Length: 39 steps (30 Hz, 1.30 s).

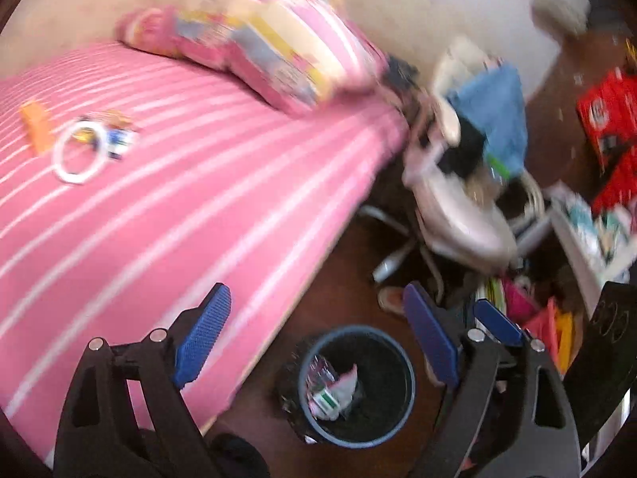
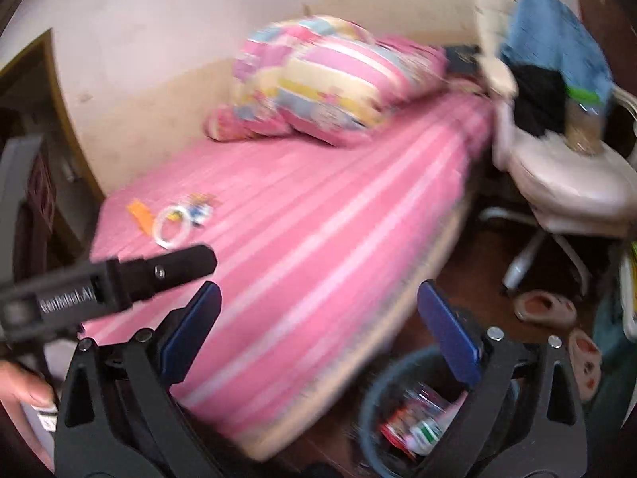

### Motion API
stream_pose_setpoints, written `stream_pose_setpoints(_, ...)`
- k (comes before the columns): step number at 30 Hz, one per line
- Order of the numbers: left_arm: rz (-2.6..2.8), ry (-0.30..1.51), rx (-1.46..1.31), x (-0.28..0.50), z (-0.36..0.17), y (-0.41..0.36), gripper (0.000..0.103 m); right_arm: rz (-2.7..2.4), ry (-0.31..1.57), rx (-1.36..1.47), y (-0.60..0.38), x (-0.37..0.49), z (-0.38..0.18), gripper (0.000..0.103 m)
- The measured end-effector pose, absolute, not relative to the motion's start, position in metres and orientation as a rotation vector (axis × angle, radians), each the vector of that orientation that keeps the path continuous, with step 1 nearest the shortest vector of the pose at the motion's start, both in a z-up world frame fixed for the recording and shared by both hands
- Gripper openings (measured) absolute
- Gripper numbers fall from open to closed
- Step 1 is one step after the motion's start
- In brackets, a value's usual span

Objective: Collect trash
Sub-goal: 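Move both tools back to the bed toward the orange box and tape, then grasp the orange medicine box with left tool while right tool grasps the white tape roll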

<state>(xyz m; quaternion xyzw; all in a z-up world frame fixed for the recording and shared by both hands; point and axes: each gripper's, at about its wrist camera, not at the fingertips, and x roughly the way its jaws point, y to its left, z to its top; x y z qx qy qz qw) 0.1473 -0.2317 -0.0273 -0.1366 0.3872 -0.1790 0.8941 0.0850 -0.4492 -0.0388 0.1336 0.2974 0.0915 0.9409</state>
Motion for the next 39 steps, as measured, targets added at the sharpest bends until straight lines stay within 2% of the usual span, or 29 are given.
stream_pose_setpoints(5,-0.250,0.724,-0.407,0.145,-0.007,-0.135,0.088,0.303,0.565,0.226,-0.375,0.113,0.004,0.098)
stream_pose_setpoints(9,-0.143,0.697,-0.476,0.146,-0.014,-0.065,0.089,0.359,0.589,0.167,-0.312,0.146,0.016,0.098)
stream_pose_setpoints(15,-0.017,0.730,-0.500,0.165,-0.051,0.008,0.089,0.427,0.701,0.258,-0.235,0.212,-0.019,0.098)
stream_pose_setpoints(24,0.070,0.786,-0.484,0.235,-0.088,0.070,0.089,0.497,0.824,0.328,-0.171,0.293,-0.070,0.096)
stream_pose_setpoints(27,0.084,0.797,-0.468,0.263,-0.092,0.076,0.089,0.512,0.862,0.319,-0.148,0.327,-0.083,0.084)
stream_pose_setpoints(29,0.101,0.794,-0.451,0.287,-0.093,0.082,0.089,0.507,0.884,0.302,-0.140,0.341,-0.091,0.073)
stream_pose_setpoints(31,0.124,0.801,-0.429,0.309,-0.093,0.088,0.089,0.484,0.908,0.275,-0.131,0.355,-0.102,0.068)
stream_pose_setpoints(39,0.259,0.814,-0.359,0.387,-0.099,0.111,0.089,0.480,0.939,0.262,-0.109,0.386,-0.124,0.064)
